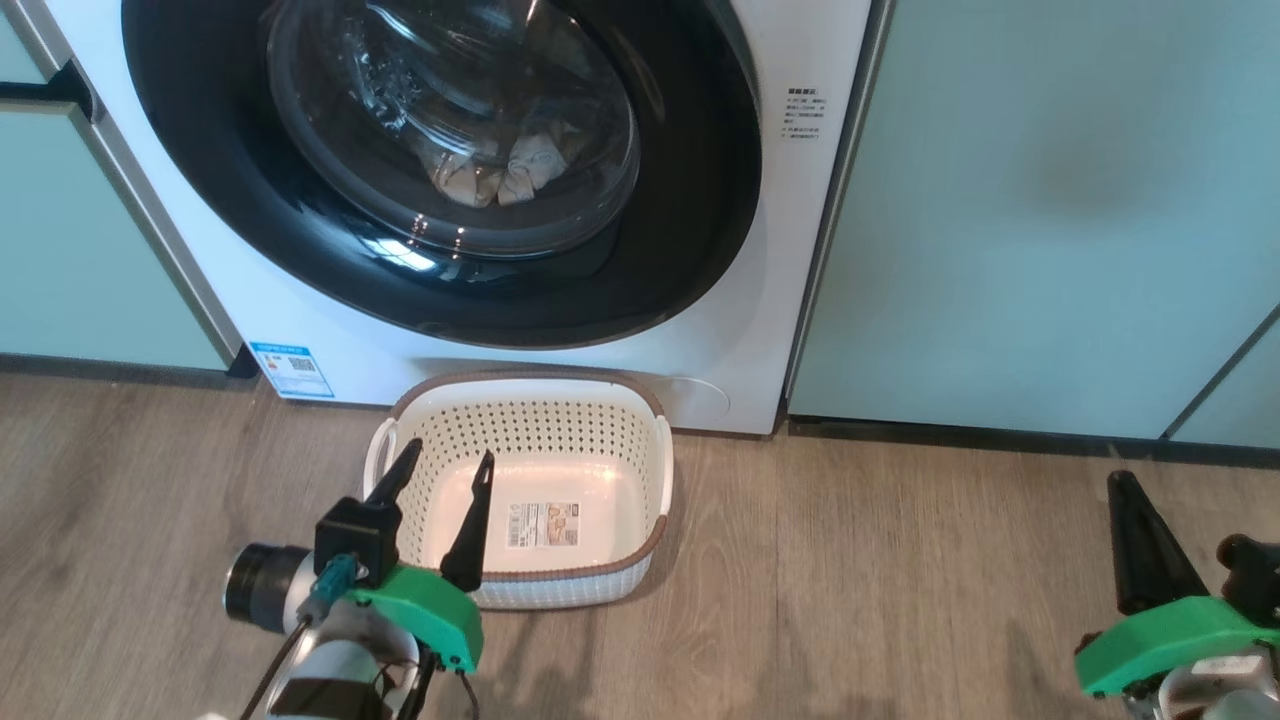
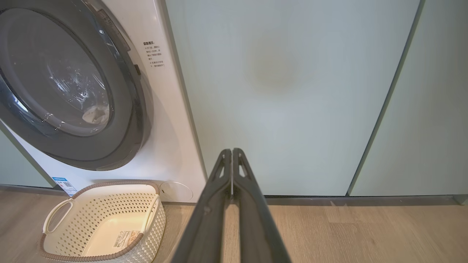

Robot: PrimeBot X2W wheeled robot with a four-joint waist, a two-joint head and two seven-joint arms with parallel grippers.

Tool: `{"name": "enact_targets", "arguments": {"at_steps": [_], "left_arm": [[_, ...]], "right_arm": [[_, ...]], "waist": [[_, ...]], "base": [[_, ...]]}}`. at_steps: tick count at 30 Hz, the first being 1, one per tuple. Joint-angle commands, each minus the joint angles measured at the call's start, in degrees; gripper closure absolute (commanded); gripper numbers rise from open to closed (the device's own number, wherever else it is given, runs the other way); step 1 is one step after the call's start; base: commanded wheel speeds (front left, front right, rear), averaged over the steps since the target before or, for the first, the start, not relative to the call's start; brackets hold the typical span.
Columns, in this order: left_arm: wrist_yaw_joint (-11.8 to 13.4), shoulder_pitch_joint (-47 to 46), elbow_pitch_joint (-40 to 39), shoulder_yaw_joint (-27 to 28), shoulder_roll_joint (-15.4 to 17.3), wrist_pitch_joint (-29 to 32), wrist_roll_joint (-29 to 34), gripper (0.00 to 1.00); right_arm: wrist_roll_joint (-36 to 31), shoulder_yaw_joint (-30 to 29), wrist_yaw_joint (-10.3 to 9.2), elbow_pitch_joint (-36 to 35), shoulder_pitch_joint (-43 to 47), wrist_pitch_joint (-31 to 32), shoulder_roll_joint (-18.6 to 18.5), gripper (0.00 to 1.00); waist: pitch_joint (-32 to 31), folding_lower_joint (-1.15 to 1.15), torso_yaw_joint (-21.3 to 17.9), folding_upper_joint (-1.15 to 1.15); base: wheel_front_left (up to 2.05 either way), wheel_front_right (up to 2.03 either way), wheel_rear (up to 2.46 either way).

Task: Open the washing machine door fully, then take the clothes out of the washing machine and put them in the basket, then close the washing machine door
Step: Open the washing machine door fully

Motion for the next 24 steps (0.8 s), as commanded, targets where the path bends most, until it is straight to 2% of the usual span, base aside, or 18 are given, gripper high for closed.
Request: {"name": "enact_targets", "arguments": {"at_steps": [1,6,11,12,13,24], "left_arm": [[-0.11,-3.35,-2.12,1.94,0.59,-0.60,0.58,0.00],[-0.26,-3.70,-2.54,1.87,0.51,-0.60,0.86,0.00],[-0.50,-4.49,-3.22,1.66,0.34,-0.60,1.08,0.00],[-0.66,-5.07,-3.44,1.41,0.21,-0.60,1.19,0.00],[-0.74,-5.40,-3.52,1.27,0.15,-0.60,1.24,0.00],[-1.52,-8.82,-4.47,-0.22,-0.64,-0.60,1.57,0.00]], "right_arm": [[0.45,1.20,-0.17,-1.41,-3.41,-0.79,-1.29,1.00],[6.23,0.13,-0.17,-0.44,-4.15,-0.79,-0.42,1.00],[26.00,-1.18,-0.17,0.74,-6.79,2.09,1.22,1.00],[33.69,-2.04,-0.17,0.82,-8.36,4.10,1.34,1.00],[37.32,-2.51,-0.17,0.85,-9.20,5.24,1.37,1.00],[68.86,-9.83,-0.17,4.11,-19.53,17.94,1.42,1.00]], "waist": [[0.11,0.00,0.00,0.00],[0.90,0.00,0.13,0.00],[2.35,0.00,0.68,0.00],[3.15,0.00,1.18,0.00],[3.56,0.00,1.45,0.00],[8.30,0.00,4.86,0.00]], "base": [[0.00,0.00,0.00],[0.00,0.00,0.00],[0.00,0.00,0.00],[0.00,0.00,0.00],[0.00,0.00,0.00],[0.00,0.00,0.00]]}}
